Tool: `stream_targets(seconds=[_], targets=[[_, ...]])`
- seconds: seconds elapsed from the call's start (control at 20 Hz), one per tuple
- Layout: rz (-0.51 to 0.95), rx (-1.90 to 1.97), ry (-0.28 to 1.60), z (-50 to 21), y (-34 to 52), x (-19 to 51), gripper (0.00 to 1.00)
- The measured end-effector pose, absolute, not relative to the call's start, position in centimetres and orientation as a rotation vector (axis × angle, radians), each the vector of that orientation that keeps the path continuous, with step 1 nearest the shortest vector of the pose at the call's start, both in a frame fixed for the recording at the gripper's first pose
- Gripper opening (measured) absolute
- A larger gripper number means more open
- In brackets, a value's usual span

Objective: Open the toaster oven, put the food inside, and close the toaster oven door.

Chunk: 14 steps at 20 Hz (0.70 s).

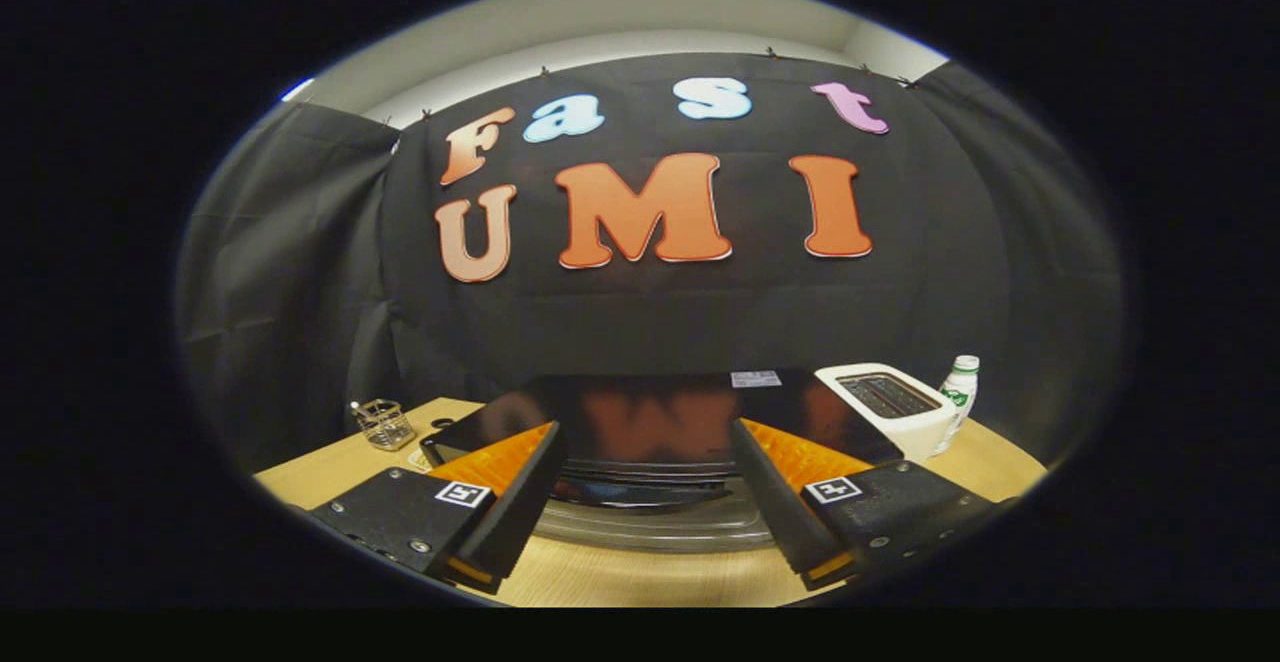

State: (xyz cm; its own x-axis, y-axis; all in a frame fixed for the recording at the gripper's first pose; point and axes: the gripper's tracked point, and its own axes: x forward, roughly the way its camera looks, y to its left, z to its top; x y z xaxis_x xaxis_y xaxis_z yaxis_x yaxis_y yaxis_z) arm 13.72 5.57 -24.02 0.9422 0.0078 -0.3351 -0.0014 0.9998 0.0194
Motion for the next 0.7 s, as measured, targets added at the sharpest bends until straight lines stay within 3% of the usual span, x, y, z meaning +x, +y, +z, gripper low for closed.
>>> stream_targets(seconds=[0.45, 0.7], targets=[[0.016, -0.063, 0.323, -26.0, 7.6, 14.2, 0.97], [0.09, 0.013, 0.353, -25.9, 8.2, 11.5, 0.84]])
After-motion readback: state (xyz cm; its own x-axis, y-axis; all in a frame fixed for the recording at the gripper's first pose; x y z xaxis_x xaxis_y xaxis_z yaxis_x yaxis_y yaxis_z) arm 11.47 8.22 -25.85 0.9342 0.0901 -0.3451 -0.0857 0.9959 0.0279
